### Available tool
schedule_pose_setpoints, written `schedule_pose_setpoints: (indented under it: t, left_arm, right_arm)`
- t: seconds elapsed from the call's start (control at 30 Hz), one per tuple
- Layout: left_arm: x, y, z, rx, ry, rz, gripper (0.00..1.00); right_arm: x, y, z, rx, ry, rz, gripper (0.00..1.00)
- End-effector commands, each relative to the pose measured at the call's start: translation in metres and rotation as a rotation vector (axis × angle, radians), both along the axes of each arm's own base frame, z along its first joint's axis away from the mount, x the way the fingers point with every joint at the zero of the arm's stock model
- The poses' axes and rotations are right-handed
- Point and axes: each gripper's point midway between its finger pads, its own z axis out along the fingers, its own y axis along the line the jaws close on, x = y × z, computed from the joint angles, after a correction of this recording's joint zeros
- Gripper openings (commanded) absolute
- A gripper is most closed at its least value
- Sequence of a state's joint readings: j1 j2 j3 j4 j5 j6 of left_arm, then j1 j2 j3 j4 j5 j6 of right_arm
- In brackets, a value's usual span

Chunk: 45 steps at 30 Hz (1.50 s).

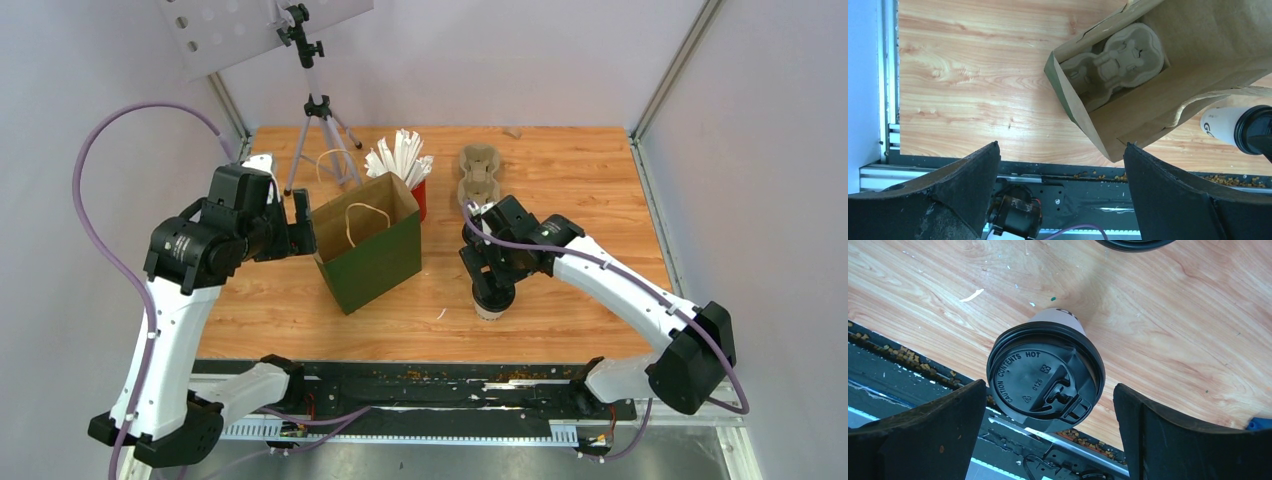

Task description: Pack the takeout coffee

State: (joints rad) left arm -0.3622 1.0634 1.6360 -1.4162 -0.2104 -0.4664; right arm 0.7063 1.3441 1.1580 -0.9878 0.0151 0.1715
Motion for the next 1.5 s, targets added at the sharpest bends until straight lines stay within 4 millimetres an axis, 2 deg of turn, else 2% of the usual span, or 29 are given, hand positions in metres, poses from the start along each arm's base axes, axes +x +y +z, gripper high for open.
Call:
schedule_pose_setpoints:
  t: [0.0,0.17,0.37,0.57,1.13,1.47]
  left_arm:
    - [0.006,-0.001,0.004,-0.020,0.005,0.032,1.00]
    - [0.006,-0.002,0.000,-0.029,0.006,0.032,1.00]
    - [0.006,-0.007,-0.005,-0.063,0.008,0.039,0.92]
    - [0.007,-0.008,-0.009,-0.061,0.024,0.038,0.87]
    - [0.006,-0.008,-0.015,-0.052,0.044,0.026,0.84]
    - [0.006,-0.012,-0.017,-0.061,0.050,0.008,0.83]
  right_arm:
    - [0.007,0.000,0.003,-0.021,-0.039,-0.022,0.97]
    - [0.006,0.003,-0.001,-0.038,-0.036,-0.005,0.95]
    - [0.004,0.008,-0.004,-0.034,-0.027,0.003,0.92]
    - [0.001,0.005,-0.009,-0.057,-0.021,0.003,0.87]
    - [-0.011,-0.002,-0.027,-0.110,0.012,0.000,0.84]
    - [-0.012,-0.004,-0.028,-0.114,0.013,-0.012,0.83]
